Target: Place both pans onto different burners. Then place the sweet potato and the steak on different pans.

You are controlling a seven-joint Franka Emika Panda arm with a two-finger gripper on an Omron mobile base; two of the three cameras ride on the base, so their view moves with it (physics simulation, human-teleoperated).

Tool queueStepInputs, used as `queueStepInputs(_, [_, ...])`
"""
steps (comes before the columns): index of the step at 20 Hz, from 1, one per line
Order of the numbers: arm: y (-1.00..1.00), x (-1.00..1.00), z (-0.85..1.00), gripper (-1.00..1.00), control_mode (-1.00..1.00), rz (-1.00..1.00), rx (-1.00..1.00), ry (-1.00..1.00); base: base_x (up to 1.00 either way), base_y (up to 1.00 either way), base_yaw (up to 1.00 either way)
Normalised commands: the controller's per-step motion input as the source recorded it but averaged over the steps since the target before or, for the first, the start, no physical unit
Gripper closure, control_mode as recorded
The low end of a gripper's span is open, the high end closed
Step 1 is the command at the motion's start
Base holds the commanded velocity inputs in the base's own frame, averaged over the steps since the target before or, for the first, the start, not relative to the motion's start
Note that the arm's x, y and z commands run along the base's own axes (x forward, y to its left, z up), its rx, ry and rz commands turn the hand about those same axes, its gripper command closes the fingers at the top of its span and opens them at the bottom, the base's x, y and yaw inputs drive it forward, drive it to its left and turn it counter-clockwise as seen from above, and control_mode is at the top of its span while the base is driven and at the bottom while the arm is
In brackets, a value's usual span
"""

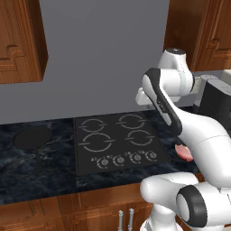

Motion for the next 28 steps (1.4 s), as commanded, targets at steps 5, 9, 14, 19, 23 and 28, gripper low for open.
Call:
queueStepInputs(5, [0.0, 0.0, -0.01, -1.0, -1.0, 0.0, 0.01, 0.0, 0.0, 0.0, 0.0])
queueStepInputs(9, [0.07, -0.01, -0.07, -1.0, -1.0, 0.0, 0.01, 0.0, 0.0, 0.0, 0.0])
queueStepInputs(14, [0.29, -0.08, -0.18, -1.0, -1.0, 0.0, 0.02, 0.0, 0.0, 0.0, 0.0])
queueStepInputs(19, [0.4, -0.04, -0.3, -1.0, -1.0, 0.0, 0.09, 0.0, 0.0, 0.0, 0.0])
queueStepInputs(23, [0.48, -0.01, -0.41, -1.0, -1.0, 0.0, 0.13, 0.0, 0.0, 0.0, 0.0])
queueStepInputs(28, [0.58, 0.0, -0.38, -1.0, -1.0, 0.0, 0.09, 0.0, 0.0, 0.0, 0.0])
